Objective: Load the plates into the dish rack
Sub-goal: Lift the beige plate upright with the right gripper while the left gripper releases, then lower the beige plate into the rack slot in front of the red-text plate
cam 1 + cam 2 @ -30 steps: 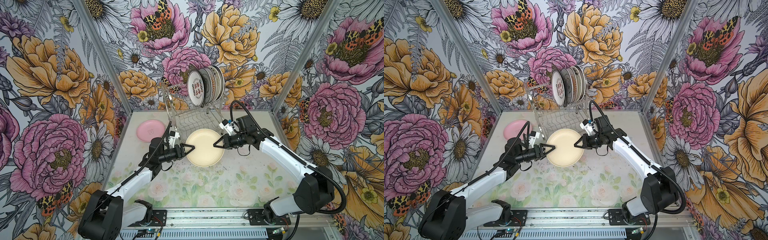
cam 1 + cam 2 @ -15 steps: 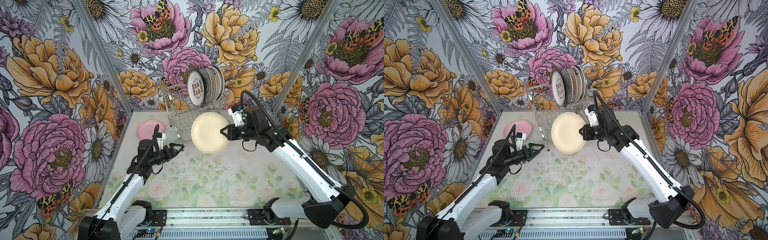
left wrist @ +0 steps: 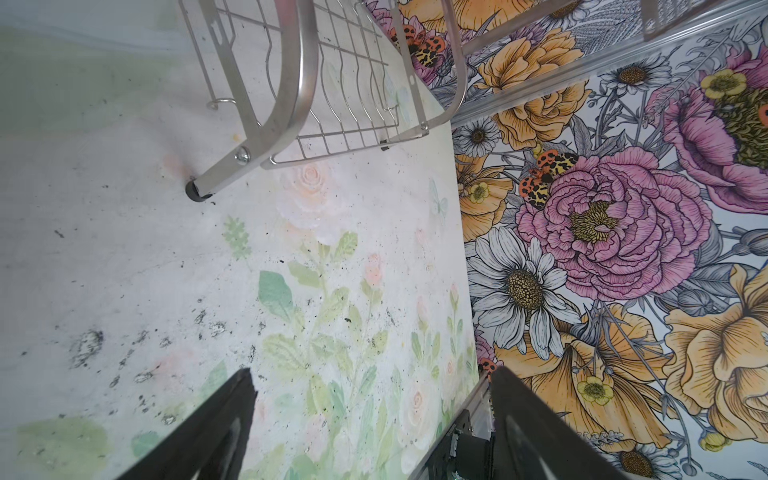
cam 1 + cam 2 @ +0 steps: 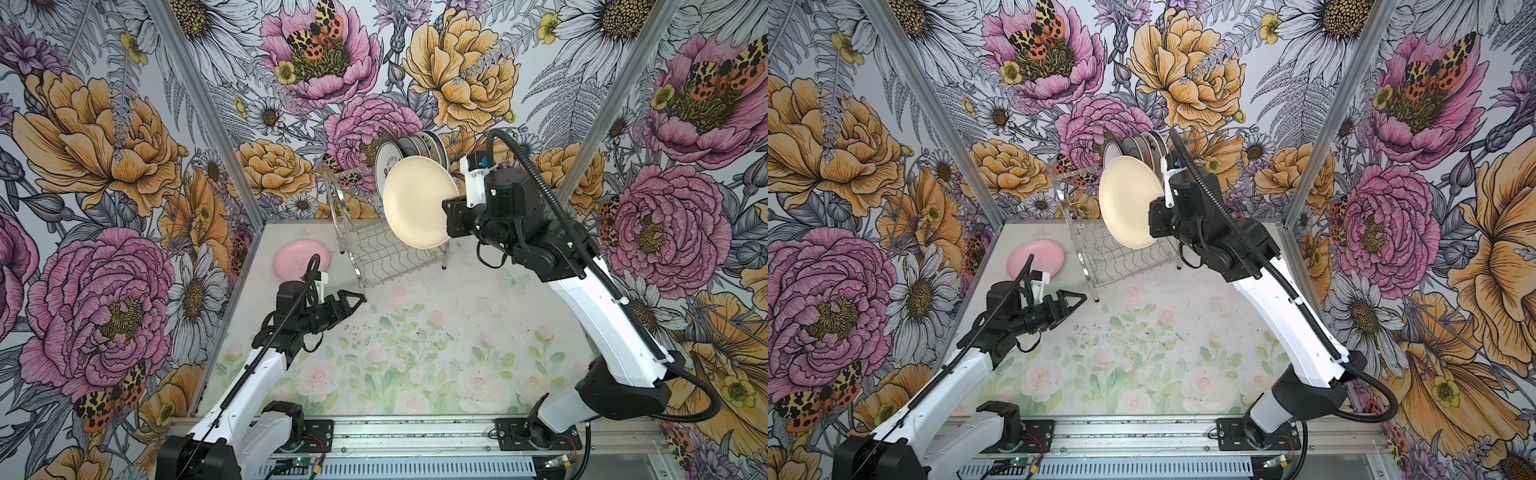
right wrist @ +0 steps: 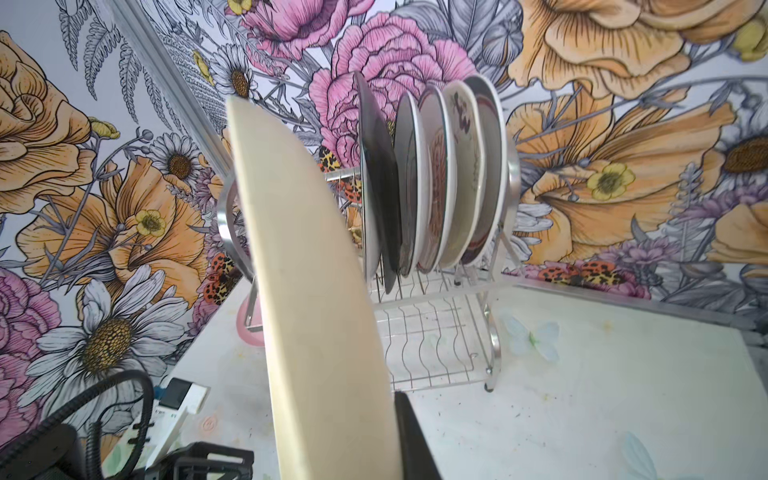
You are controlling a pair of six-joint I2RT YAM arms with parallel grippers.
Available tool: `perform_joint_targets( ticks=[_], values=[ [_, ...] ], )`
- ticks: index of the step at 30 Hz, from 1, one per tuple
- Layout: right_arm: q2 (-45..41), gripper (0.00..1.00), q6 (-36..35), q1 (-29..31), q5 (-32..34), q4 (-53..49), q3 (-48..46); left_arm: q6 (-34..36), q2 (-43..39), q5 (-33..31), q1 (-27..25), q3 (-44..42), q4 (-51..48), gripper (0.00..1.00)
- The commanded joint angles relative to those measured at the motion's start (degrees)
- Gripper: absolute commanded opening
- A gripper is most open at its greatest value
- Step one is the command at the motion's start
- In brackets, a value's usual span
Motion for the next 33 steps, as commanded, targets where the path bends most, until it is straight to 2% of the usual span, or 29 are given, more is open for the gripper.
perform_joint_targets(
  ticks=[1, 8, 12, 17, 24, 33],
  values=[
    [5.46, 0.0, -5.46, 2.17, 10.8, 0.43, 8.57, 1.73, -1.19, -2.01, 0.38, 1.1, -1.32, 0.9],
    [19.89, 0.0, -11.5, 4.94, 18.39, 0.93, 28.47, 1.67, -1.11, -2.95, 0.22, 1.04, -1.49, 0.95],
    [26.12, 0.0, -14.66, 5.25, 21.01, 3.15, 35.56, 1.64, -0.93, -3.08, 0.12, 0.96, -1.42, 0.96],
    [30.19, 0.0, -18.44, 5.16, 24.29, 9.25, 35.73, 1.75, -0.58, -3.08, 0.12, 0.95, -1.46, 0.98],
    [34.53, 0.0, -22.09, 4.54, 24.92, 17.37, 35.77, 1.75, 0.08, -2.95, 0.12, 1.3, -1.5, 0.98],
    [38.57, 0.0, -22.43, 2.86, 24.58, 20.01, 35.75, 1.84, 0.56, -3.1, 0.2, 1.43, -1.57, 0.99]
  ],
)
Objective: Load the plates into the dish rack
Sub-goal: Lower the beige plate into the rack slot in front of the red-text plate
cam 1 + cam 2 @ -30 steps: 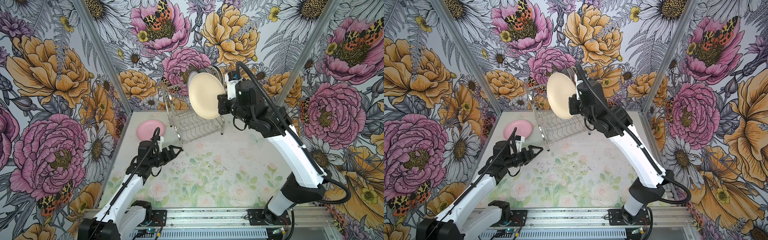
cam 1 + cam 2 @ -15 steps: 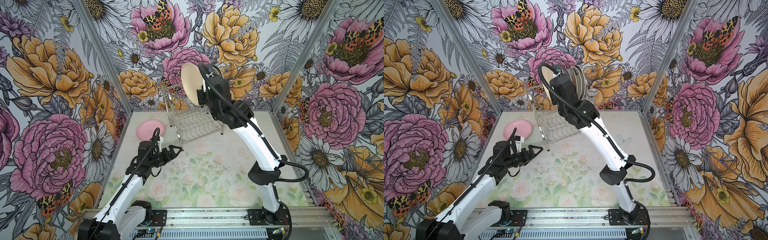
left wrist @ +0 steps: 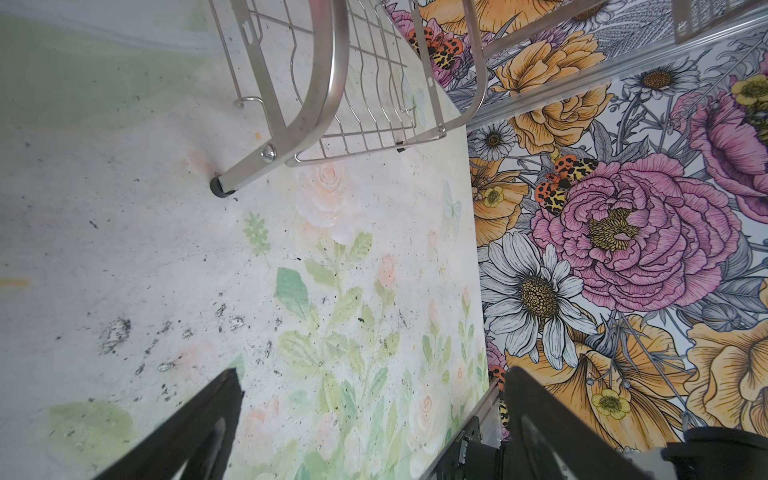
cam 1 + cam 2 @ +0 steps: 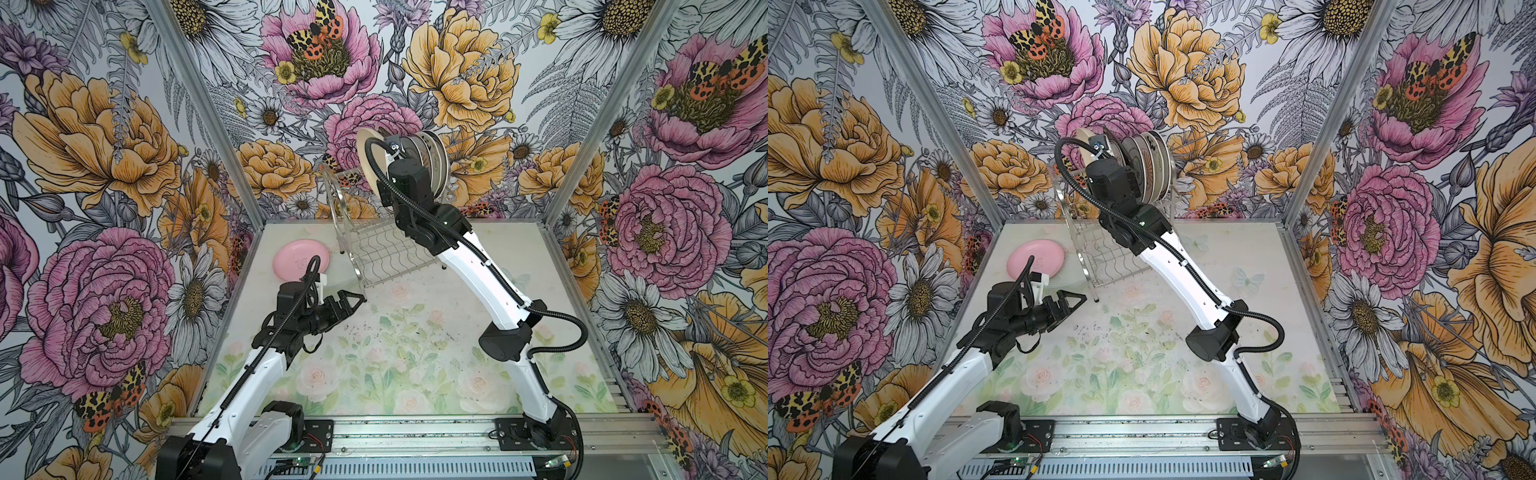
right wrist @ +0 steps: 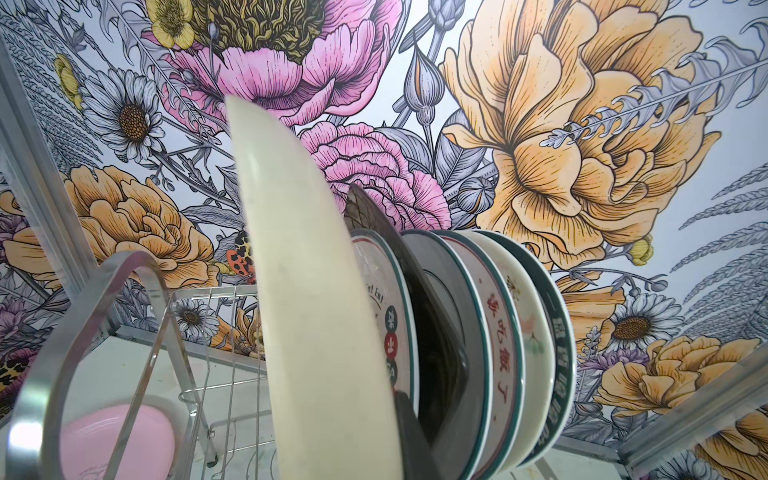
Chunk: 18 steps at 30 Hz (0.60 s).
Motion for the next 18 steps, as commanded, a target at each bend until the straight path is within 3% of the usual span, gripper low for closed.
perform_joint_targets(
  ticks=[1, 18],
  values=[
    [1.48, 0.0, -0.79, -0.61, 1.2, 3.6, 1.58, 1.54, 0.48, -1.45, 0.23, 1.48, -0.04, 0.99],
    [4.27, 0.0, 0.74, -2.97, 0.62, 3.6, -1.37, 1.36, 0.15, -1.83, 0.4, 1.04, 0.01, 0.99]
  ],
)
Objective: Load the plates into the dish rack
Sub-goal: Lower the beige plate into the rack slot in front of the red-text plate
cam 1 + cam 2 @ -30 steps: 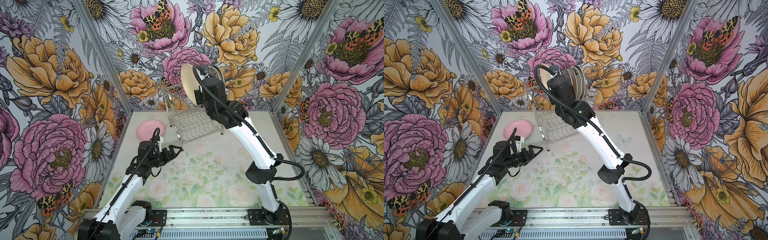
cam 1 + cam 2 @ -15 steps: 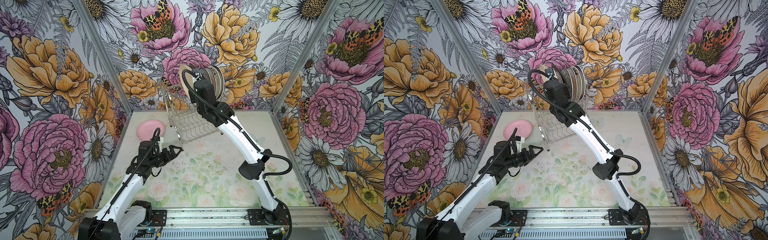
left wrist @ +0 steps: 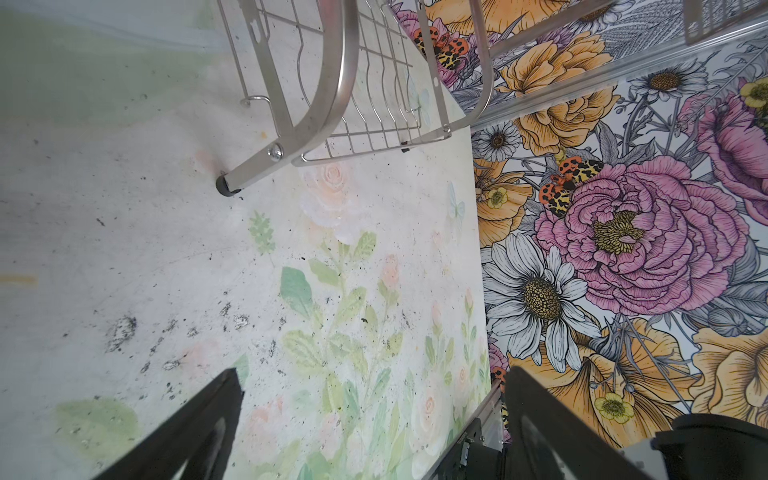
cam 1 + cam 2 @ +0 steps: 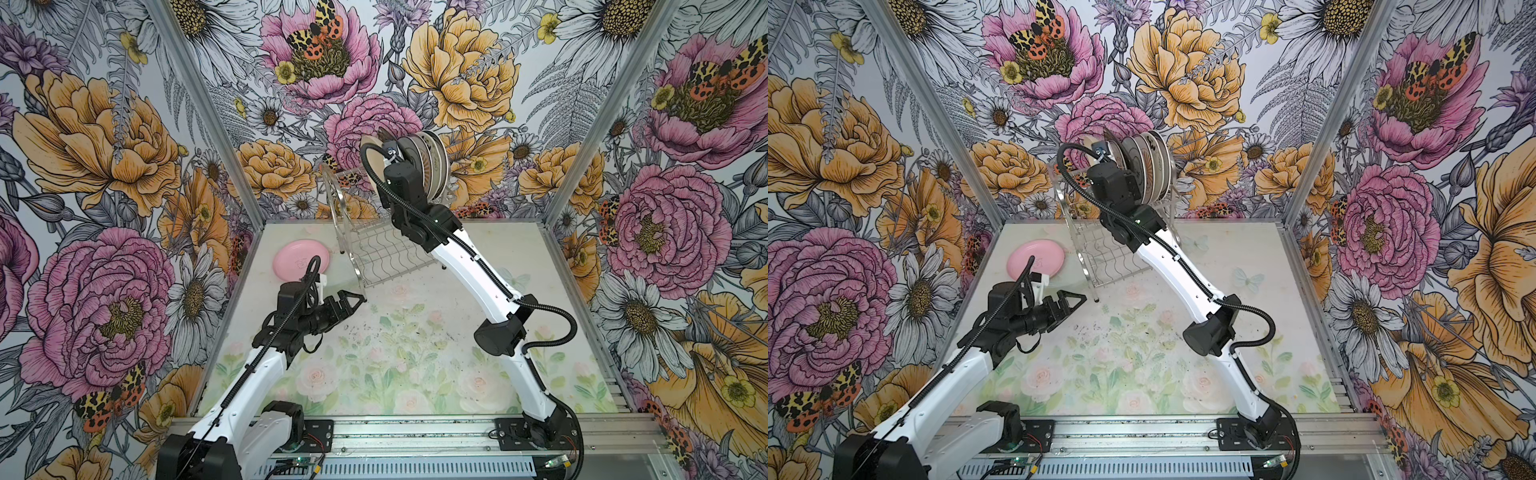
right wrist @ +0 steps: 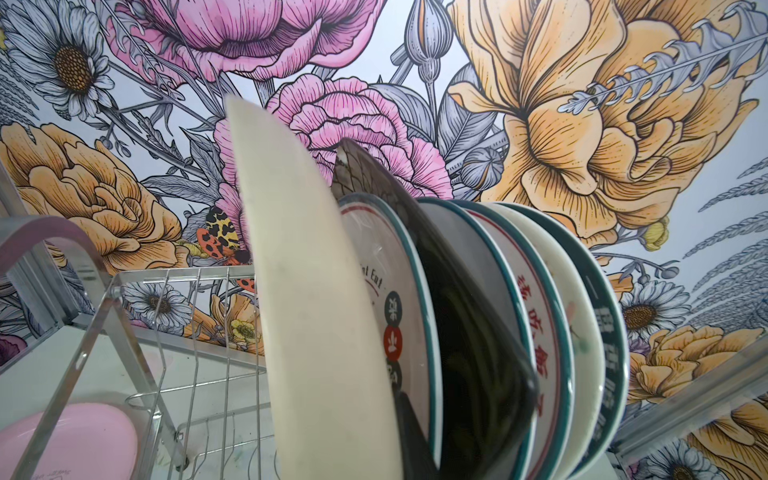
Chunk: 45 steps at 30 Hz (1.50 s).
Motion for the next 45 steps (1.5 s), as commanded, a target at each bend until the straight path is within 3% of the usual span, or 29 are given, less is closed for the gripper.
perform_joint_targets(
  ticks=[1, 22, 31, 45],
  values=[
    [1.33, 0.0, 1.02, -0.74, 0.58, 2.05, -0.37, 1.36, -0.26, -1.48, 0.38, 1.02, 0.23, 0.99],
    [2.77, 0.01, 3.16, -1.49, -0.85, 1.96, -3.06, 0.92, -1.74, -1.65, 0.38, 0.6, -0.37, 0.99],
    [0.75, 0.28, 3.26, -1.32, -0.5, 1.96, -5.0, 0.27, -3.55, -2.12, 0.29, -0.04, -0.83, 0.99],
    [-5.63, 0.5, 1.84, 0.51, 0.89, 1.96, -8.56, 0.13, -5.15, -3.01, 0.12, 0.08, -1.49, 0.99]
  ],
)
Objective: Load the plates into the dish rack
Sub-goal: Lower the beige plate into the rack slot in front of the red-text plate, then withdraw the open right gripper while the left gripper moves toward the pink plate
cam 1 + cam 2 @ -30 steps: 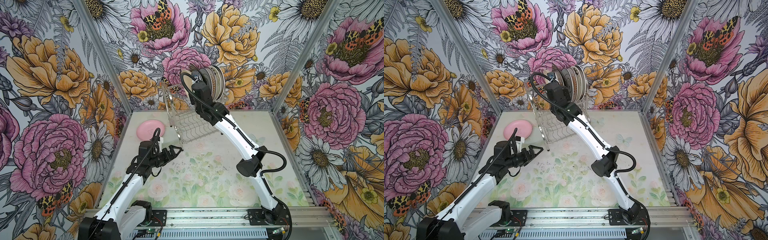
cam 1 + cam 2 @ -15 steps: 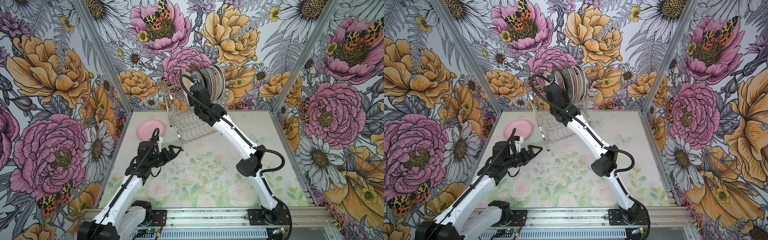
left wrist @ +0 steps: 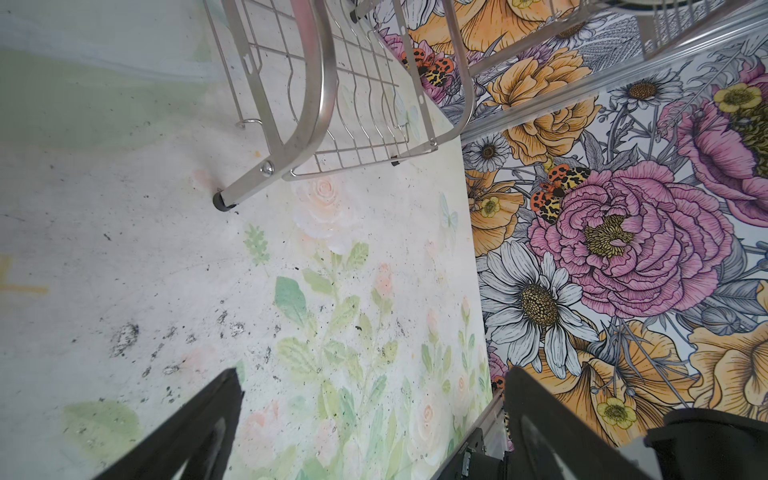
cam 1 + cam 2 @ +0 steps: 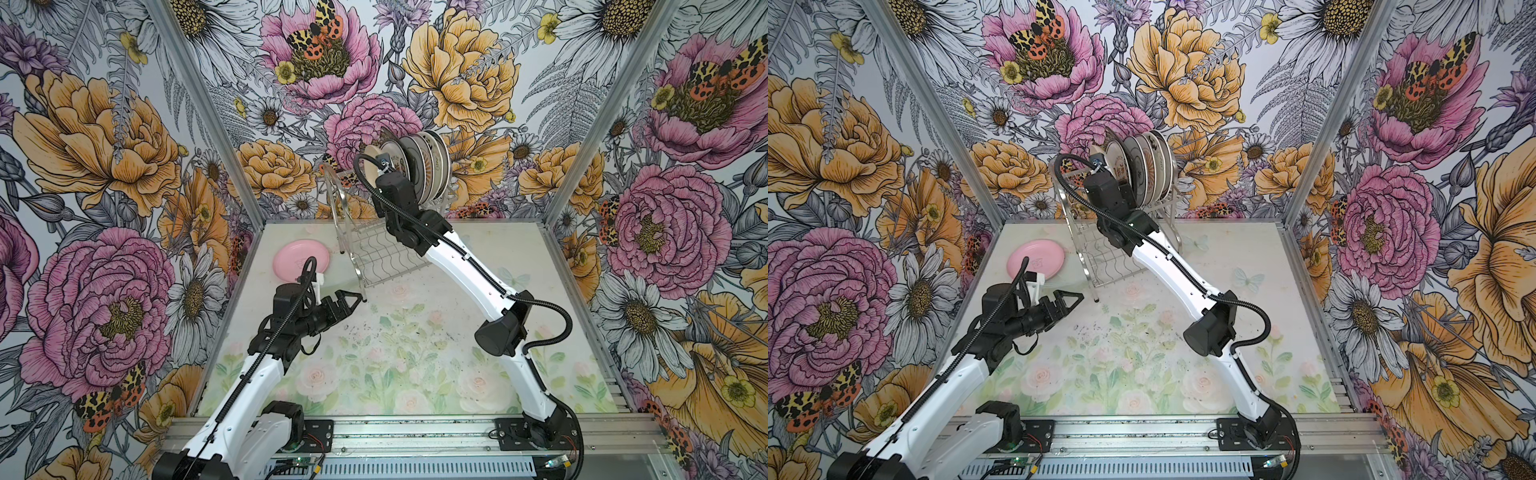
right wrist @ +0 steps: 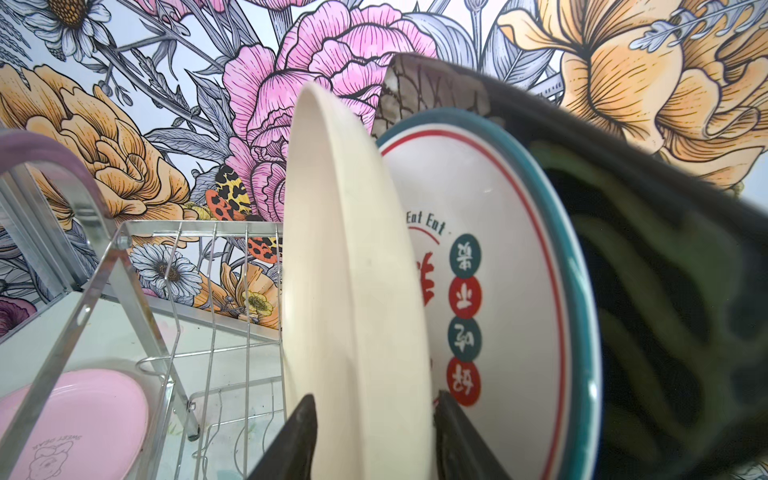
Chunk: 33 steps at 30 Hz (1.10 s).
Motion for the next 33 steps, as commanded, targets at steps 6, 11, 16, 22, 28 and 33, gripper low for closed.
perform_joint_targets(
  ticks=[6, 11, 16, 22, 28, 33],
  values=[
    [-9.17, 0.59, 0.02, 0.57, 2.68, -0.29, -5.23, 0.55, -1.04, -1.98, 0.23, 0.42, -1.12, 0.99],
    [-14.8, 0.63, 2.5, 2.31, 2.48, -0.29, -12.14, 1.19, -0.95, -2.89, 0.68, 1.18, -2.51, 0.99],
    [-22.42, 0.63, 7.18, 3.39, 1.67, -0.3, -22.38, 2.43, -1.04, -4.84, 2.77, 2.22, -5.99, 0.99],
    [-32.36, 0.63, 13.77, 4.17, 0.21, -0.29, -36.19, 4.05, -0.73, -5.24, 7.94, 2.91, -8.95, 0.99],
    [-41.47, 0.63, 19.3, 4.25, -0.68, -0.29, -48.44, 5.82, 2.3, -7.53, 10.18, 5.13, -10.41, 0.99],
    [-47.81, 0.64, 22.56, 4.27, -1.1, -0.31, -56.7, 6.71, 5.29, -9.1, 12.67, 6.55, -10.44, 0.99]
  ],
)
